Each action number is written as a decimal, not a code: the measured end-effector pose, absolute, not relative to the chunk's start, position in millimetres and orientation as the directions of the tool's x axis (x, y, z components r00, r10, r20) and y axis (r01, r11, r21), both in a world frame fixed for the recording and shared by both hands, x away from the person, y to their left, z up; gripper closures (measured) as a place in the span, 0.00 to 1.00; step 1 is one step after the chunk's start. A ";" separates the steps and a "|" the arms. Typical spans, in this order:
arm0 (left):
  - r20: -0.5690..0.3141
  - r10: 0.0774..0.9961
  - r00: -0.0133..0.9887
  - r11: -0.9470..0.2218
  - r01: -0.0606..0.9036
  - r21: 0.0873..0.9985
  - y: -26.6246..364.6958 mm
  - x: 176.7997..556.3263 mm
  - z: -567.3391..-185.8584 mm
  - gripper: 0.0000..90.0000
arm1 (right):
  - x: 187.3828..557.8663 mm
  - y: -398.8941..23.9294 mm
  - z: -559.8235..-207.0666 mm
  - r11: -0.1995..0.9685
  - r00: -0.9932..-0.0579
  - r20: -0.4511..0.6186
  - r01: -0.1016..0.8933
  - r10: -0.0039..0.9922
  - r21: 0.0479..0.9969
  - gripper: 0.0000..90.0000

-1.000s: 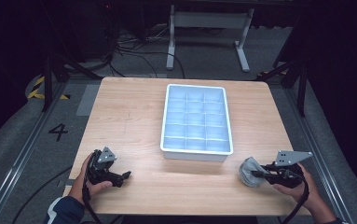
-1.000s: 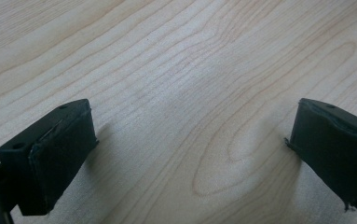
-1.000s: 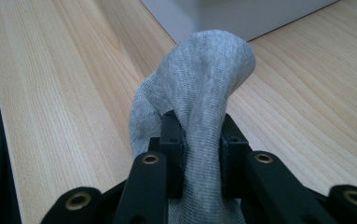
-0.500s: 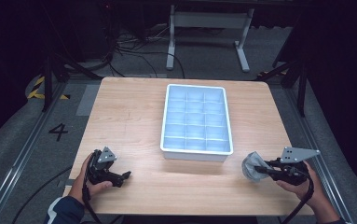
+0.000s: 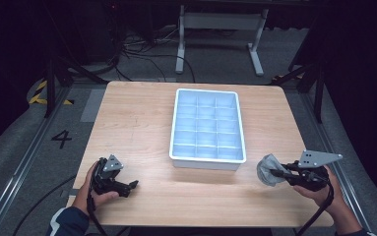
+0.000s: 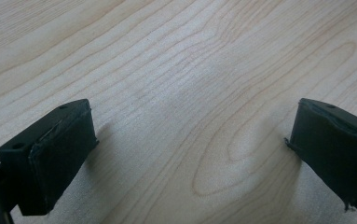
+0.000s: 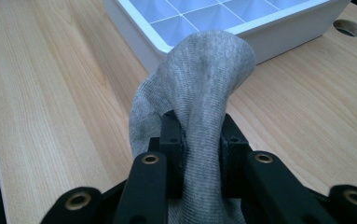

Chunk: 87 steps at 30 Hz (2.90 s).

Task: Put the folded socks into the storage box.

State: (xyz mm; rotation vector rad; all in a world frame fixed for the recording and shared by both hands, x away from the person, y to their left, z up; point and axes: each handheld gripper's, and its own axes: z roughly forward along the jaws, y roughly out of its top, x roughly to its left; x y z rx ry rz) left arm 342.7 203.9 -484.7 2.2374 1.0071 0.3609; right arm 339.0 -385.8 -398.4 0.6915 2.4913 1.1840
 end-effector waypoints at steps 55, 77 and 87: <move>-0.014 0.745 0.667 -0.494 0.566 0.660 204.0 342.8 -484.7 0.00 | 366.9 -350.2 -352.1 0.564 -0.847 -0.148 0.200 0.510 0.801 0.85; -0.015 0.745 0.667 -0.494 0.566 0.660 203.9 342.7 -484.8 0.01 | 391.2 -316.4 -343.2 0.592 -0.855 -0.169 0.184 0.490 0.785 0.85; -0.015 0.745 0.667 -0.494 0.566 0.660 203.9 342.7 -484.7 0.00 | 404.7 -297.8 -343.7 0.625 -0.861 -0.189 0.176 0.473 0.761 0.85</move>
